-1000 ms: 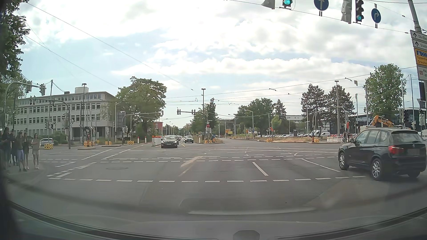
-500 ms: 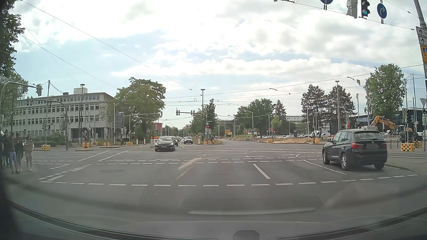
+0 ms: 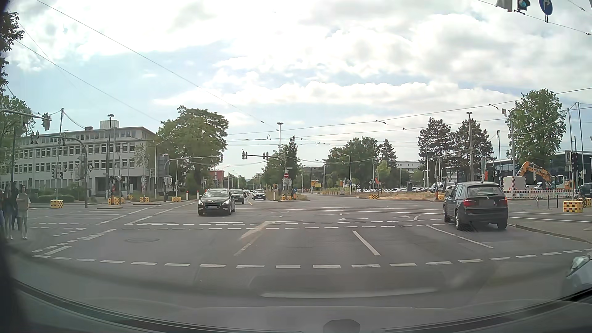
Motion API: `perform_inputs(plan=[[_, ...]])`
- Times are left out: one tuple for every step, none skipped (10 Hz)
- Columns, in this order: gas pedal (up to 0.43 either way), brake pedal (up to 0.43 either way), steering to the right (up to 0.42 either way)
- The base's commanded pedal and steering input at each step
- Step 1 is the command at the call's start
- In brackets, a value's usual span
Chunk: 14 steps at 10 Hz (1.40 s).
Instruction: Follow the waypoints while adhering to traffic rules and regulations
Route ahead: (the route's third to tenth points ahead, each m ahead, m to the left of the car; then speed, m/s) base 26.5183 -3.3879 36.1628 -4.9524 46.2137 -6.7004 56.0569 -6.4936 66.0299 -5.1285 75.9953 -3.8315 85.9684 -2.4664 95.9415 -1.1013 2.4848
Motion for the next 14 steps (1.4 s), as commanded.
perform_inputs(plan=[[0.39, 0.03, 0.015], [0.39, 0.03, 0.015], [0.39, 0.03, 0.015], [0.39, 0.03, 0.014], [0.398, 0.03, 0.006], [0.398, 0.03, 0.0], [0.398, 0.03, -0.001], [0.398, 0.03, -0.001], [0.398, 0.03, -0.002], [0.39, 0.03, -0.002], [0.39, 0.03, -0.001], [0.378, 0.03, -0.002], [0.358, 0.03, -0.002], [0.35, 0.03, -0.001]])
